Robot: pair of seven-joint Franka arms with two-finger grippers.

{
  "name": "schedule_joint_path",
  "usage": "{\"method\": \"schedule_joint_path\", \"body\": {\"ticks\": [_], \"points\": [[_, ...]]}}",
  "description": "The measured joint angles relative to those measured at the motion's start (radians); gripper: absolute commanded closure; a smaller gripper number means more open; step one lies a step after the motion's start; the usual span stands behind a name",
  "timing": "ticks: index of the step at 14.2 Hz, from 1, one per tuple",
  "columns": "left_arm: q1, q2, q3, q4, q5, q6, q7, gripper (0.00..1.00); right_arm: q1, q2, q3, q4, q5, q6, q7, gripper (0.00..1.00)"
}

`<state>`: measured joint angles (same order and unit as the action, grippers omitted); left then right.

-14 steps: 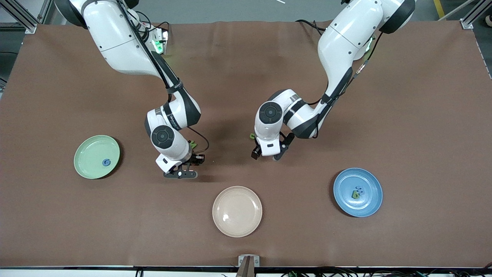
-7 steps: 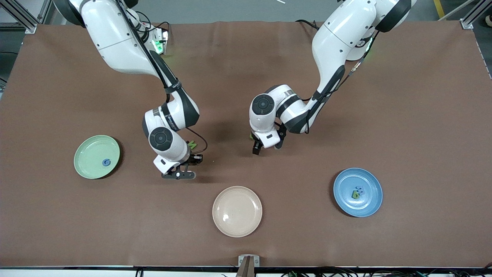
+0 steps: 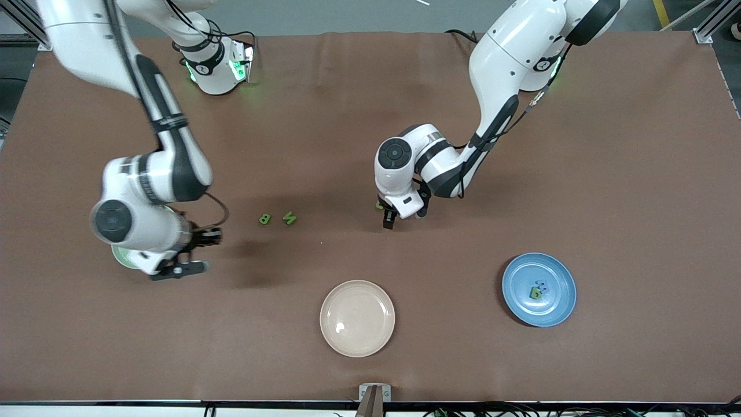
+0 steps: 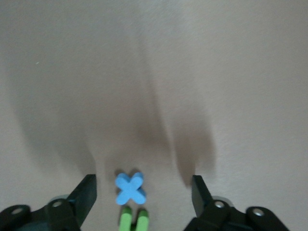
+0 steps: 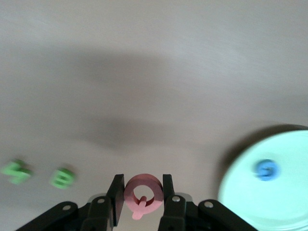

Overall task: Sort upper and lower case letters into plates
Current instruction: 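Place the pink Q on the green plate while the left gripper grasps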

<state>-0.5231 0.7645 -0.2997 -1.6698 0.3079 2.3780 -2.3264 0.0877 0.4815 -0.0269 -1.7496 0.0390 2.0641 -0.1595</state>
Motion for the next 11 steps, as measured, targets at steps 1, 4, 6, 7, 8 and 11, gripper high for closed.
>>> {"method": "schedule_joint_path", "body": {"ticks": [1, 4, 6, 7, 8, 11], "points": [[-0.004, -0.002, 0.0, -0.006, 0.0, 0.0, -0.008, 0.25, -0.046, 0.001, 0.0, -0.026, 0.0, 0.026, -0.065, 0.88], [-0.008, -0.004, 0.0, -0.018, 0.0, 0.017, -0.014, 0.54, -0.145, 0.003, 0.001, -0.124, 0.0, 0.15, -0.217, 0.88], [-0.009, -0.011, 0.0, -0.021, 0.0, 0.023, -0.014, 0.8, -0.187, 0.004, 0.001, -0.16, 0.0, 0.187, -0.284, 0.88], [-0.01, -0.013, 0.0, -0.022, 0.002, 0.024, -0.014, 0.9, -0.205, 0.004, 0.001, -0.165, 0.0, 0.192, -0.312, 0.88], [-0.01, -0.014, -0.001, -0.023, 0.012, 0.025, -0.014, 0.97, -0.223, 0.004, 0.001, -0.166, 0.0, 0.195, -0.336, 0.87], [-0.01, -0.016, -0.003, -0.026, 0.065, 0.026, -0.014, 1.0, -0.261, 0.006, 0.002, -0.185, 0.0, 0.221, -0.372, 0.83]]}}
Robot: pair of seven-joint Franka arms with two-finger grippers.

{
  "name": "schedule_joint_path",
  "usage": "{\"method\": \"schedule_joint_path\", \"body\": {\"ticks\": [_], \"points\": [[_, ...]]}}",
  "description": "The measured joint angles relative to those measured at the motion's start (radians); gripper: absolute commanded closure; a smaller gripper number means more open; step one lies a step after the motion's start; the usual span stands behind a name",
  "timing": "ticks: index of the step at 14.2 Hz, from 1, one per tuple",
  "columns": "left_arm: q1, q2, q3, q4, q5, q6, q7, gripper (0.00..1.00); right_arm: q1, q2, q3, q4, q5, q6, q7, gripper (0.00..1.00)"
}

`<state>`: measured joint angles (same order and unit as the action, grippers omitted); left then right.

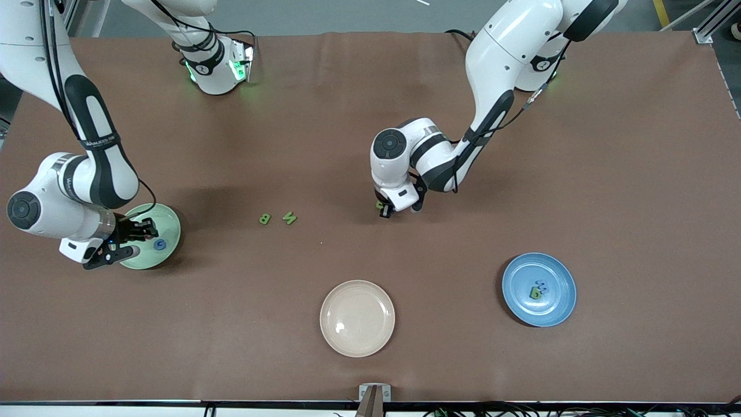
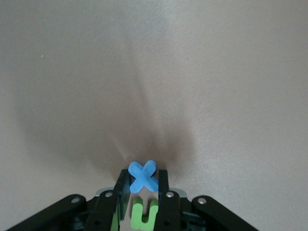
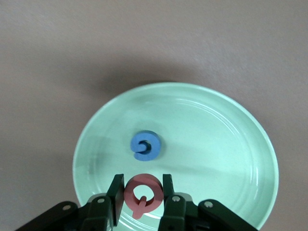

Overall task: Sort upper and lower case letters into plates
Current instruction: 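Place the pink Q on the green plate while the left gripper grasps, then drop the blue x onto the blue plate while the right gripper returns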

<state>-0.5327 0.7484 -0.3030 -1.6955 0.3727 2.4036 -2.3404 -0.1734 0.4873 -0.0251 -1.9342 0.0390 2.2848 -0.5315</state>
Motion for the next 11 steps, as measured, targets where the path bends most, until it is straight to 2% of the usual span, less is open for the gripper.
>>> {"method": "schedule_joint_path", "body": {"ticks": [1, 2, 3, 4, 5, 8, 11], "points": [[0.005, -0.003, 0.002, 0.0, 0.017, 0.001, 0.009, 1.0, -0.004, 0.003, 0.0, -0.016, 0.0, 0.024, -0.004, 0.8], [0.017, -0.011, 0.006, 0.001, 0.026, 0.005, 0.042, 1.0, -0.005, 0.006, 0.001, -0.036, 0.0, 0.052, -0.004, 0.7], [0.041, -0.024, 0.01, 0.002, 0.029, 0.007, 0.098, 1.0, -0.005, 0.01, 0.002, -0.052, 0.0, 0.072, -0.004, 0.53], [0.076, -0.041, 0.012, 0.003, 0.03, 0.008, 0.166, 1.0, -0.005, 0.014, 0.004, -0.061, 0.0, 0.08, -0.004, 0.18], [0.121, -0.06, 0.013, 0.004, 0.03, 0.008, 0.252, 1.0, -0.005, 0.015, 0.006, -0.064, 0.0, 0.081, -0.004, 0.0], [0.268, -0.102, 0.015, 0.002, 0.03, 0.007, 0.534, 0.99, -0.004, 0.004, 0.013, -0.05, 0.0, 0.047, -0.004, 0.0], [0.384, -0.102, 0.017, -0.01, 0.03, 0.007, 0.794, 0.99, 0.033, -0.06, 0.027, 0.035, 0.002, -0.122, 0.078, 0.0]]}}
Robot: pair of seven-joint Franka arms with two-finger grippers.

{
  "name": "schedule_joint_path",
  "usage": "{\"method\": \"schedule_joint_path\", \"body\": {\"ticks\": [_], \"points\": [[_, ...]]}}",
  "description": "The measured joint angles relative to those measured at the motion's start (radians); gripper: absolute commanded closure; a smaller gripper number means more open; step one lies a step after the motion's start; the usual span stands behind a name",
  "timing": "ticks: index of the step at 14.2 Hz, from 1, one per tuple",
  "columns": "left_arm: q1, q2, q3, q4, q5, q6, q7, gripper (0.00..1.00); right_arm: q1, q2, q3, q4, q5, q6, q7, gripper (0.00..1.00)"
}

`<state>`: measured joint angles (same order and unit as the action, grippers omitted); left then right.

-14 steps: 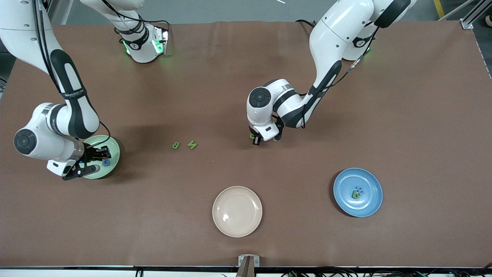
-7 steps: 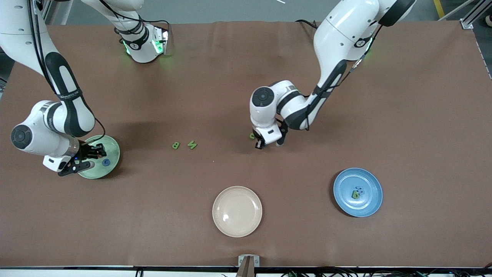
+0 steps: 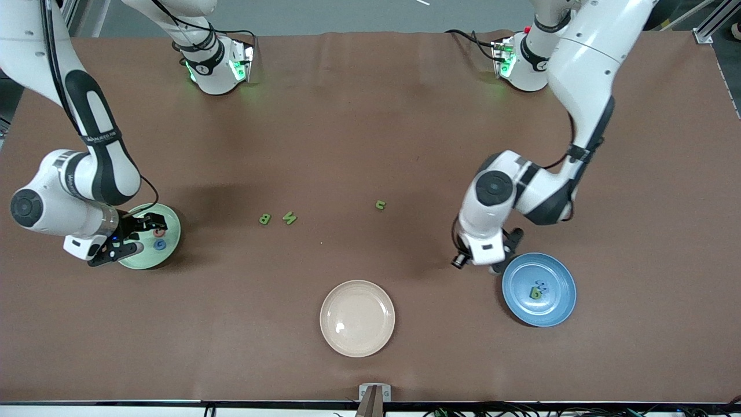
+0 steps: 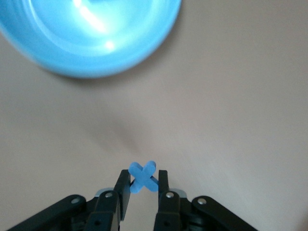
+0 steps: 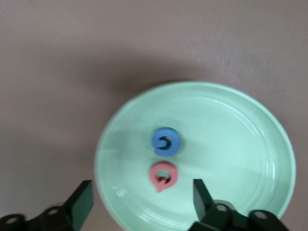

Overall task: Sort upper and lower case letters into plates
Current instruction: 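Drop the blue x onto the blue plate while the right gripper returns, then carry the green B to the green plate while the left gripper reaches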

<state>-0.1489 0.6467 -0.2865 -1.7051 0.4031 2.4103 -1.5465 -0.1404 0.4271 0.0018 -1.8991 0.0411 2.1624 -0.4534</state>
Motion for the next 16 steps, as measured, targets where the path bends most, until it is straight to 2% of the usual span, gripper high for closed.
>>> {"method": "schedule_joint_path", "body": {"ticks": [2, 5, 8, 10, 11, 12, 13, 14, 15, 16], "points": [[0.068, 0.011, 0.001, -0.008, 0.0, 0.0, 0.145, 0.99, 0.071, -0.054, 0.006, 0.033, 0.001, -0.091, 0.189, 0.0], [0.144, 0.03, 0.002, -0.009, 0.0, 0.001, 0.307, 0.99, 0.221, -0.082, 0.012, 0.016, 0.001, -0.112, 0.52, 0.0], [0.2, 0.047, 0.002, -0.008, 0.0, 0.004, 0.438, 0.99, 0.309, -0.072, 0.013, -0.04, 0.039, -0.027, 0.712, 0.0], [0.224, 0.057, 0.002, -0.008, 0.0, 0.006, 0.491, 0.93, 0.329, -0.066, 0.013, -0.107, 0.066, 0.08, 0.8, 0.02], [0.229, 0.064, 0.002, -0.008, 0.0, 0.013, 0.501, 0.8, 0.341, -0.062, 0.013, -0.135, 0.068, 0.116, 0.855, 0.03], [0.23, 0.072, 0.002, -0.008, 0.0, 0.023, 0.508, 0.54, 0.357, -0.06, 0.013, -0.155, 0.07, 0.136, 0.905, 0.05], [0.229, 0.081, 0.002, -0.006, 0.0, 0.03, 0.515, 0.41, 0.376, -0.058, 0.013, -0.169, 0.07, 0.149, 0.952, 0.07], [0.229, 0.084, 0.002, 0.0, 0.0, 0.032, 0.525, 0.15, 0.396, -0.058, 0.013, -0.178, 0.071, 0.163, 0.996, 0.11], [0.23, 0.087, 0.002, 0.005, 0.0, 0.032, 0.527, 0.0, 0.414, -0.058, 0.013, -0.183, 0.071, 0.177, 1.032, 0.14], [0.231, 0.089, 0.002, 0.008, 0.0, 0.033, 0.527, 0.0, 0.427, -0.057, 0.013, -0.187, 0.071, 0.189, 1.059, 0.17]]}}
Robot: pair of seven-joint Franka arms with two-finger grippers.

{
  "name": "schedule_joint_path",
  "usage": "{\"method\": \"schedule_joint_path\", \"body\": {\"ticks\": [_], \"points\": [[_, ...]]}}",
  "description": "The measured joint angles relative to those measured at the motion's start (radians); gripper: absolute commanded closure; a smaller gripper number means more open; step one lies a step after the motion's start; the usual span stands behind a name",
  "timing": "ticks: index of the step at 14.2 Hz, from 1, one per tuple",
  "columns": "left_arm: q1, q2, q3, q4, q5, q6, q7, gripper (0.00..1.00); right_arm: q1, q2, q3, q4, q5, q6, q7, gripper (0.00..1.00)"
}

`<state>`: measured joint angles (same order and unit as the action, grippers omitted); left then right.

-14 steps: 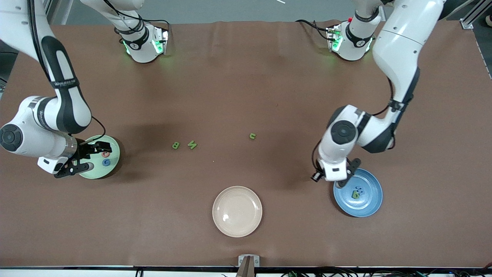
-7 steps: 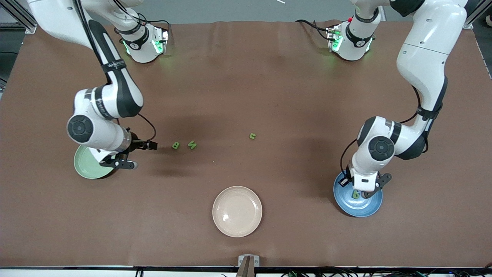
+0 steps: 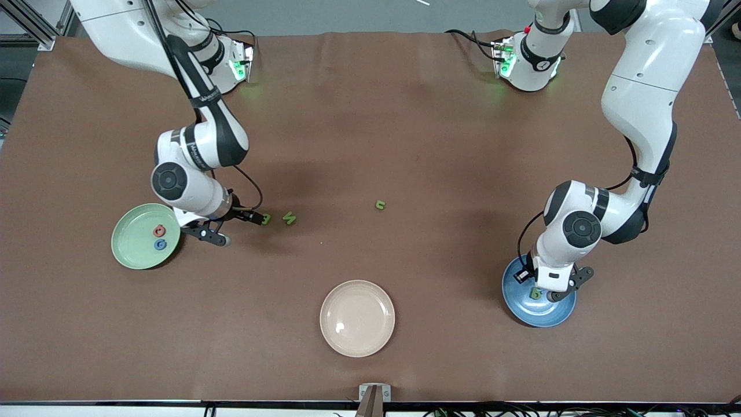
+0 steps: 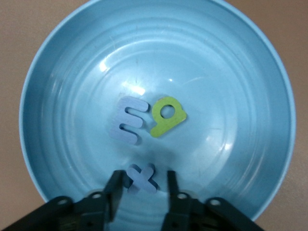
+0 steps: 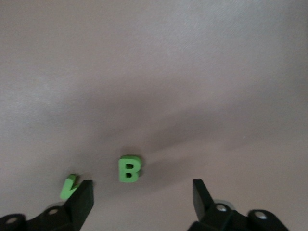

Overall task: Sort upper and lower case letters into plates
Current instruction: 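Carry the green B to the green plate while the left gripper reaches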

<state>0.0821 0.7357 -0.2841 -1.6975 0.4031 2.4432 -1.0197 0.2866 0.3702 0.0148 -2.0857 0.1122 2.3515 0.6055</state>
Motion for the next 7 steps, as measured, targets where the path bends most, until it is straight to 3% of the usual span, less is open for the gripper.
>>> {"method": "schedule_joint_path", "body": {"ticks": [7], "points": [[-0.002, -0.045, -0.045, 0.036, 0.0, -0.078, -0.008, 0.0, 0.019, 0.074, -0.002, -0.019, 0.001, 0.118, 0.02, 0.24]]}}
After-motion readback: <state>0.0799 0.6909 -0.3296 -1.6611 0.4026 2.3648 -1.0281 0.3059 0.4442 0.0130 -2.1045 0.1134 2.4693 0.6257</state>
